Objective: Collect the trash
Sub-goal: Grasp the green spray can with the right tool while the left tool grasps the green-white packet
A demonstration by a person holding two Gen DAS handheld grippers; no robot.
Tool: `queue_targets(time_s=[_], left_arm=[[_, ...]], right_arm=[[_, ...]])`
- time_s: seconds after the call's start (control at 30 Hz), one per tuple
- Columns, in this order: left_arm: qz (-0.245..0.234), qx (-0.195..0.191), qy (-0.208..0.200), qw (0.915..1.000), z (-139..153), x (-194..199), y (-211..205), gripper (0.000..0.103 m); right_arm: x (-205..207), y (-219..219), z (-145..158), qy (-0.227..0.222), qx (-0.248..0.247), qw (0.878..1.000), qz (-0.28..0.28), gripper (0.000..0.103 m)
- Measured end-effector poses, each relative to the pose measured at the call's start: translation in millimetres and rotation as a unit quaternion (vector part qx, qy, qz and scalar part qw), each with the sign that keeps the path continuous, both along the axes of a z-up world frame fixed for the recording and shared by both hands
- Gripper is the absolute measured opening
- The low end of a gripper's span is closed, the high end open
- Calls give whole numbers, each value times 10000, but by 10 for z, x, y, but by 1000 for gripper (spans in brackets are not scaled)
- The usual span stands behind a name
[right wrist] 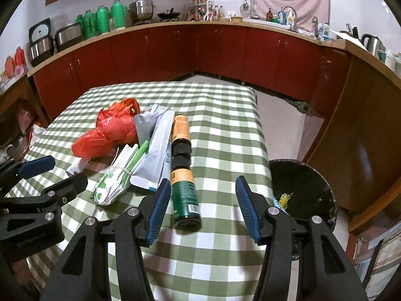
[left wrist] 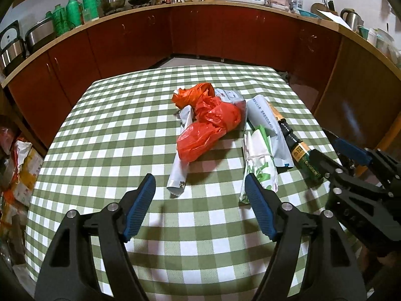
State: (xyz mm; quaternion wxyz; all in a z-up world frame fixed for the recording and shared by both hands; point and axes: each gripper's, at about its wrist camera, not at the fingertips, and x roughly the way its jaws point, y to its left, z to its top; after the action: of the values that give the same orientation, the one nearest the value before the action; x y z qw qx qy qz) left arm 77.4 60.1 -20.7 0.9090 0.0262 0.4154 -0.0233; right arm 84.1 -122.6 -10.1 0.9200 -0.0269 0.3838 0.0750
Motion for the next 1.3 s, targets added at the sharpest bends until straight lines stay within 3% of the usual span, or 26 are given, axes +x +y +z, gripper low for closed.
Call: queue_targets(time_s=[0.13,0.27,0.5,0.97,1.03,1.3], left_arm=[[-33,-1,-1,10000,-16,-10,0,73],[-37,-32,19,10000,-25,-18,8,75],[-160,-96,-36,9998,-4,-51,-47,78],[-550,-33,15,9985,-113,-3,-435,78],[-510,-70,65,9987,-142,50,-455,74],[-501,-297,314,9978,-222,159,-422,26]], right_arm=[[33,70,-40,147,-75,9998,92,47],[55,128,-76,306,-75,9992,237,27],[-12,155,-35,154,-136,9995,235,25],[-98,-203,14,-11,111,9999,-79,25],[-100,-228,13,-21,137,9999,-86,25],[-102,-282,11,-63,243,9997,-75,25]])
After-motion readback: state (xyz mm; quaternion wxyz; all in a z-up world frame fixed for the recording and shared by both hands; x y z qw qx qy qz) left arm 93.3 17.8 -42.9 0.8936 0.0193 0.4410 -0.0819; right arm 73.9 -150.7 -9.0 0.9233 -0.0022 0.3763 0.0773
